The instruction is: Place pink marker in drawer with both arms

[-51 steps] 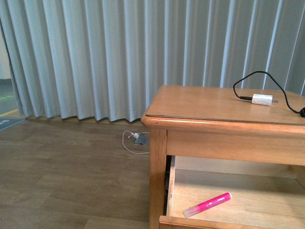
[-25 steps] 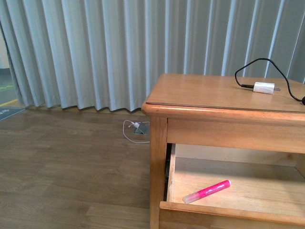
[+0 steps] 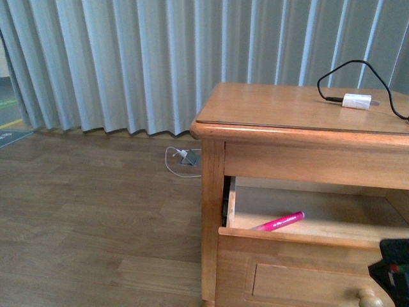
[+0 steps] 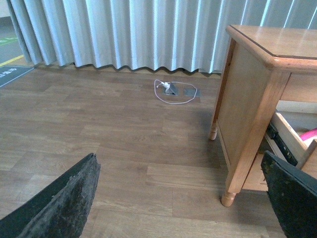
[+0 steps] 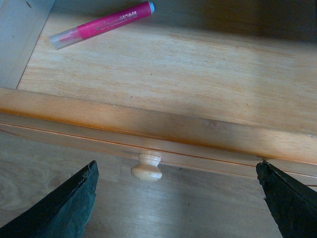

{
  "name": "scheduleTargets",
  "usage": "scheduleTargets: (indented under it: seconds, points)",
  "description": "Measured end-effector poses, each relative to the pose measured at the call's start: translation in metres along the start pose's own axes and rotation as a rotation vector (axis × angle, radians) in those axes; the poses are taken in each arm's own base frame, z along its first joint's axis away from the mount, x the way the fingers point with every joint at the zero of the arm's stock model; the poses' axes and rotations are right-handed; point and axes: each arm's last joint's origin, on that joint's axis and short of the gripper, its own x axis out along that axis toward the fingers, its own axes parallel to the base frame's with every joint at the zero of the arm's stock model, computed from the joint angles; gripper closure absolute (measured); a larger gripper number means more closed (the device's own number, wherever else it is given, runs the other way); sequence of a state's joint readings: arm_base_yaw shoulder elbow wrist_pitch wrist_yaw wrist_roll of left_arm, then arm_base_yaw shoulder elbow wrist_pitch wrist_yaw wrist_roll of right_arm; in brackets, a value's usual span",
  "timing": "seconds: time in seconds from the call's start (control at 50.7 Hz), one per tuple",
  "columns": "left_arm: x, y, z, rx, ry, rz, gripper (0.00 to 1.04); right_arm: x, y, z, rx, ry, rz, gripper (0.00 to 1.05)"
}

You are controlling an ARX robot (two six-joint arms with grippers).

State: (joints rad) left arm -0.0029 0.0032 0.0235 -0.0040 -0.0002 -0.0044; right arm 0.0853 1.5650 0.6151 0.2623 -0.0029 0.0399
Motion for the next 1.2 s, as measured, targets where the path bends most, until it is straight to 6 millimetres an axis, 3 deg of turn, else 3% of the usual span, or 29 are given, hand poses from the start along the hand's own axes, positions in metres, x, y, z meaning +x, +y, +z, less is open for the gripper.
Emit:
scheduleTargets:
  seconds: [0.532,0.946,1.203]
  points:
    - [0.000,0.000,0.000,0.000,0.000,0.000,0.06,0.067,-0.004,0.017,0.053,-0.218,-0.085,0.08]
    - [0.000,0.000,0.000,0.000,0.000,0.000,0.06,0.089,-0.005,0.031,0.119,-0.341,-0.100,0.08]
    - [0.000,0.000,0.000,0.000,0.000,0.000,0.06,0.100,-0.005,0.027,0.114,-0.356,-0.125,0.08]
